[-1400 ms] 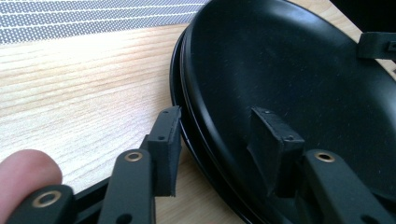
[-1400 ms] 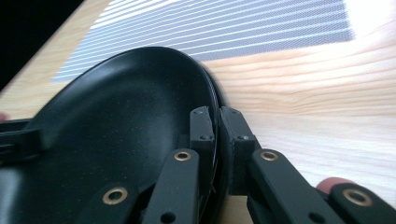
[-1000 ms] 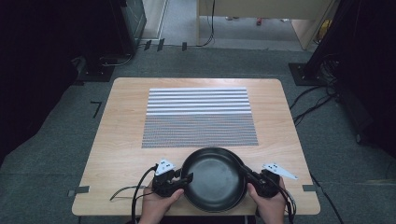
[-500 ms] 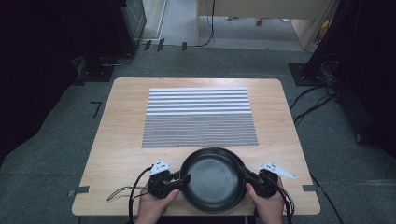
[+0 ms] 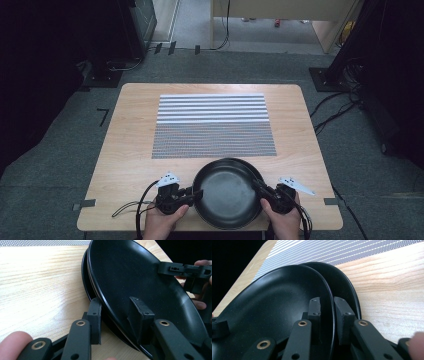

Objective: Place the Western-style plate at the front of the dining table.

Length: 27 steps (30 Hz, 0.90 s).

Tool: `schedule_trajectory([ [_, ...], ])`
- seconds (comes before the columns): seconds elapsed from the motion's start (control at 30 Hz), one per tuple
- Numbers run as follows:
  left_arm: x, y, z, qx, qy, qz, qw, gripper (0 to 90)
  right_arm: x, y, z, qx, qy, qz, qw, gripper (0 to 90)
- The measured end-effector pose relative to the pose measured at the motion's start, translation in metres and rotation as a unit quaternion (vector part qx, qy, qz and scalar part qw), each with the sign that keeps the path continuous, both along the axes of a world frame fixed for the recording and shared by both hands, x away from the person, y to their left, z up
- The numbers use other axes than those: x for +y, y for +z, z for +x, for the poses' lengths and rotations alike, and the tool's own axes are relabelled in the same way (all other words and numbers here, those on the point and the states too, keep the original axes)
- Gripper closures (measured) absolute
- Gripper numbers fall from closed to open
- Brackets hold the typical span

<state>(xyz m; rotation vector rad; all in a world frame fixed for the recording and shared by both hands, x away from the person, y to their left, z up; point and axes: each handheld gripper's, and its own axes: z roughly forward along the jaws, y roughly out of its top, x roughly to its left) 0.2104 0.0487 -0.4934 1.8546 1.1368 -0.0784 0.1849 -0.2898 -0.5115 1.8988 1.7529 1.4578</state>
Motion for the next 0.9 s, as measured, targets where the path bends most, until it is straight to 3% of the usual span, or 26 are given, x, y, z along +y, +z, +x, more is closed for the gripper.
schedule_trajectory([
  [0.23, 0.001, 0.002, -0.002, 0.003, 0.007, -0.002, 1.0000, 64.8, -0.003, -0.003, 0.003, 0.004, 0.014, 0.020, 0.9997, 76.9],
  [0.33, 0.004, 0.003, -0.002, 0.004, 0.009, -0.007, 0.9999, 65.2, -0.002, -0.003, 0.002, 0.006, 0.021, 0.018, 0.9996, 77.4],
  [0.5, 0.007, 0.000, -0.002, 0.015, 0.017, -0.026, 0.9994, 67.2, -0.008, -0.004, 0.003, 0.026, 0.018, 0.072, 0.9969, 81.4],
  [0.67, 0.009, 0.002, -0.002, 0.016, 0.015, -0.045, 0.9987, 70.2, -0.007, 0.003, -0.001, -0.001, 0.022, 0.067, 0.9975, 81.7],
  [0.9, 0.010, 0.005, 0.000, 0.026, 0.024, -0.055, 0.9979, 73.9, -0.010, 0.006, 0.001, 0.009, 0.018, 0.094, 0.9954, 82.9],
])
